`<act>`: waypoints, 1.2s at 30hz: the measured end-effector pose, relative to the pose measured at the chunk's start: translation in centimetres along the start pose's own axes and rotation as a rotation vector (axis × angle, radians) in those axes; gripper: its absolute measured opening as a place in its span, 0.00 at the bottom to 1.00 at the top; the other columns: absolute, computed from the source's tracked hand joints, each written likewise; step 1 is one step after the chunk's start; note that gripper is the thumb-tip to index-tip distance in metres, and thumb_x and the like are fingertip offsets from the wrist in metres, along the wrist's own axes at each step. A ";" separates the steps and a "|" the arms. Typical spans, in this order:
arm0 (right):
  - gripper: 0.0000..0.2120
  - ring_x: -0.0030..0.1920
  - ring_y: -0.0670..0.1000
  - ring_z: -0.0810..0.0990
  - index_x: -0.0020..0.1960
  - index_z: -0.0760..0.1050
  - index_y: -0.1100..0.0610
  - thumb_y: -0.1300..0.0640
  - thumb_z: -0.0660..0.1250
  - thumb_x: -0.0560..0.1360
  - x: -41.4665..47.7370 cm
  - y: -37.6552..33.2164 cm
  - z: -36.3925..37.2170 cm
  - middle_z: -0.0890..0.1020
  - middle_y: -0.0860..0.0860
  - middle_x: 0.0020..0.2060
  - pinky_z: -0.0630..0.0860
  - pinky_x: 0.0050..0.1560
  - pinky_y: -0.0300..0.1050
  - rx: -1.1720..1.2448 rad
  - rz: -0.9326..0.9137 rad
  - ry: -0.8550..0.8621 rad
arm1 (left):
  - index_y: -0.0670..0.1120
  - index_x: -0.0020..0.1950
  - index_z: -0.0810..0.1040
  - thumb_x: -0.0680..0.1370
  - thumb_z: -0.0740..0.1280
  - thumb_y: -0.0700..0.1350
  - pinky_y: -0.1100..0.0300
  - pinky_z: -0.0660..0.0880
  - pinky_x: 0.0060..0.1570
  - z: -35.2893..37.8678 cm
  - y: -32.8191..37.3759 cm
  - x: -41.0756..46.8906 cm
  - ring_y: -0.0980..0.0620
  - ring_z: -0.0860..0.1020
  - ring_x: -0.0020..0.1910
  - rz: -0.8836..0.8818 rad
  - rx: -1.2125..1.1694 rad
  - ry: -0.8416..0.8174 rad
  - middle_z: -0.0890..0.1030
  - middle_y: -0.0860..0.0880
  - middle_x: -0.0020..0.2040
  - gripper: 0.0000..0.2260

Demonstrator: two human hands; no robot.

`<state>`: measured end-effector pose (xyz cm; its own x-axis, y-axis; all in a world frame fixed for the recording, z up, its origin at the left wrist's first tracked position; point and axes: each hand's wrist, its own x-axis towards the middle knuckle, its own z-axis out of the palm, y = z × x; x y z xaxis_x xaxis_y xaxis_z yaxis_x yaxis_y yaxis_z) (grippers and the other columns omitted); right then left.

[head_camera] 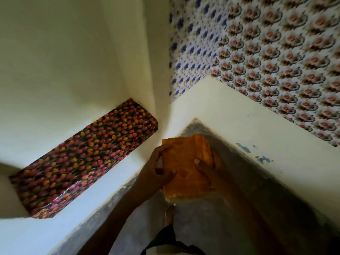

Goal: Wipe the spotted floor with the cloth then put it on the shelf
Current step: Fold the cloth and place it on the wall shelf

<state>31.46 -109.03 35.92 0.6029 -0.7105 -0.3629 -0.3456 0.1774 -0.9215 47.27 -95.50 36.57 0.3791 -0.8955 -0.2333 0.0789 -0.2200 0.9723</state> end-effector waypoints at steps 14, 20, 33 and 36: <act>0.36 0.50 0.49 0.84 0.62 0.69 0.41 0.27 0.71 0.59 -0.6 -0.3 22.0 0.81 0.46 0.56 0.84 0.44 0.47 -0.041 -0.070 -0.211 | 0.61 0.71 0.61 0.66 0.71 0.61 0.57 0.80 0.53 -19.4 -5.8 -11.2 0.53 0.72 0.65 0.012 0.130 0.330 0.67 0.58 0.69 0.36; 0.43 0.52 0.48 0.82 0.63 0.67 0.35 0.16 0.61 0.54 5.7 0.4 34.3 0.80 0.43 0.54 0.83 0.46 0.46 -0.219 -0.116 -0.231 | 0.62 0.72 0.59 0.69 0.72 0.60 0.42 0.80 0.50 -31.4 -11.3 -9.8 0.46 0.77 0.61 -0.058 0.119 0.421 0.68 0.60 0.66 0.35; 0.29 0.46 0.52 0.78 0.68 0.72 0.52 0.51 0.64 0.67 24.5 10.8 60.6 0.78 0.48 0.48 0.76 0.41 0.39 -0.463 -0.045 -0.363 | 0.52 0.75 0.60 0.66 0.68 0.68 0.53 0.70 0.64 -54.6 -32.5 -2.2 0.54 0.68 0.67 -0.252 0.251 0.586 0.68 0.48 0.72 0.42; 0.29 0.48 0.50 0.76 0.70 0.72 0.59 0.56 0.63 0.68 26.5 13.2 64.6 0.79 0.53 0.52 0.74 0.42 0.32 -0.524 -0.037 -0.393 | 0.46 0.75 0.62 0.71 0.66 0.64 0.54 0.68 0.64 -56.9 -35.7 -1.8 0.50 0.69 0.67 -0.319 0.362 0.672 0.68 0.44 0.72 0.37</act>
<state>89.32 -81.51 5.21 0.8045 -0.3906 -0.4474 -0.5644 -0.2680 -0.7808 96.22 -64.06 3.02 0.8684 -0.3719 -0.3280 0.0174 -0.6382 0.7697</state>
